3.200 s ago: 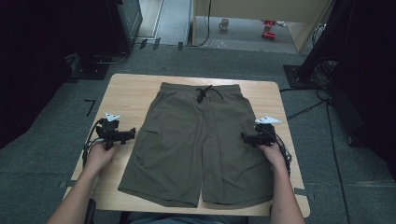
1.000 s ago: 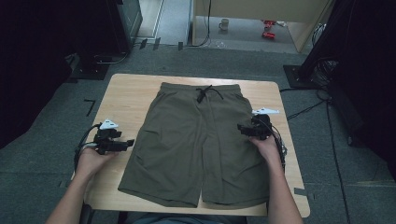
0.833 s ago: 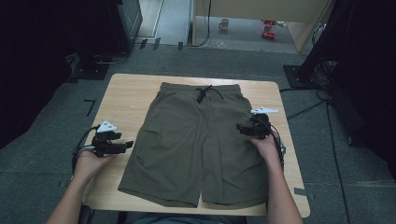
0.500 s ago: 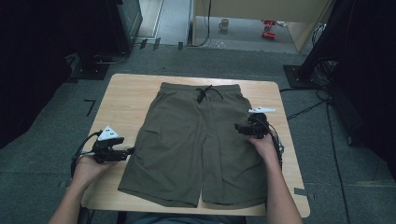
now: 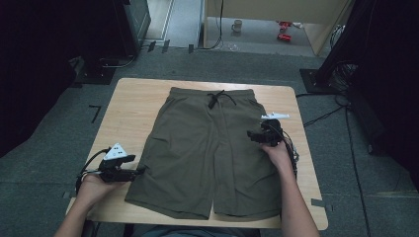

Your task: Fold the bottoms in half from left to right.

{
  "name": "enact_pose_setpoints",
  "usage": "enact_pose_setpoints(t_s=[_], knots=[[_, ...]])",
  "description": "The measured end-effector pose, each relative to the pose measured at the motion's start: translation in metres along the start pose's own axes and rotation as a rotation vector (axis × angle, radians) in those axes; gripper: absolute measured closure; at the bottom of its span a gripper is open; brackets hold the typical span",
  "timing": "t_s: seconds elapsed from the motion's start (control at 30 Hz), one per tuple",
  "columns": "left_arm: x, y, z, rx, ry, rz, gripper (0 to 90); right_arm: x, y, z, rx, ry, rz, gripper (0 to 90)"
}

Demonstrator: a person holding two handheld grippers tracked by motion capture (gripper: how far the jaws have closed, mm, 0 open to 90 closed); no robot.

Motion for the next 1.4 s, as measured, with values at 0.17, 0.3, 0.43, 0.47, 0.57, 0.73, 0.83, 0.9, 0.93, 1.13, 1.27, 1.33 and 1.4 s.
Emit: enact_pose_setpoints(t_s=[0.17, 0.3, 0.43, 0.47, 0.57, 0.73, 0.83, 0.9, 0.93, 1.13, 1.27, 1.33, 1.4], knots=[[0.006, -0.005, 0.005, 0.006, 0.012, 0.033, 33.1, -0.002, 0.004, 0.002, -0.011, -0.002, 0.000, 29.4], [0.007, -0.007, 0.007, 0.006, 0.024, 0.036, 33.8, -0.006, 0.008, 0.004, -0.015, -0.013, -0.005, 29.5], [0.011, -0.011, 0.007, 0.007, 0.020, 0.056, 33.1, -0.009, 0.014, 0.007, -0.025, -0.019, -0.014, 29.4], [0.011, -0.011, 0.008, 0.008, 0.017, 0.056, 33.1, -0.011, 0.017, 0.009, -0.025, -0.017, -0.022, 29.4], [0.013, -0.013, 0.009, -0.003, -0.011, 0.068, 32.0, -0.014, 0.025, 0.015, -0.029, -0.009, -0.037, 29.1], [0.014, -0.014, 0.009, -0.009, -0.023, 0.087, 31.2, -0.023, 0.036, 0.018, -0.068, -0.027, -0.025, 29.8], [0.014, -0.015, 0.009, -0.010, -0.027, 0.086, 31.3, -0.031, 0.047, 0.021, -0.107, -0.045, -0.028, 30.2], [0.015, -0.015, 0.009, -0.004, -0.031, 0.088, 30.9, -0.034, 0.051, 0.023, -0.110, -0.041, -0.034, 30.2], [0.015, -0.016, 0.010, 0.003, -0.034, 0.090, 28.3, -0.037, 0.053, 0.025, -0.110, -0.040, -0.039, 30.3], [0.016, -0.016, 0.011, -0.009, -0.035, 0.089, 20.1, -0.052, 0.061, 0.033, -0.119, -0.044, -0.048, 31.8], [0.015, -0.016, 0.011, -0.010, -0.031, 0.090, 20.3, -0.062, 0.068, 0.041, -0.123, -0.031, -0.059, 31.2], [0.015, -0.015, 0.011, -0.013, -0.031, 0.085, 22.8, -0.067, 0.073, 0.048, -0.127, -0.005, -0.068, 29.7], [0.014, -0.015, 0.011, -0.014, -0.030, 0.084, 25.6, -0.071, 0.079, 0.055, -0.122, 0.003, -0.084, 32.7]])
Point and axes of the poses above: each handheld gripper's, and its own axes: z roughly forward along the jaws, x roughly out of its underside, y roughly to its left, the point moved 5 cm from there along z, roughly forward along the jaws, and after that the axes turned 10 degrees about -x, right-handed, at the moved point
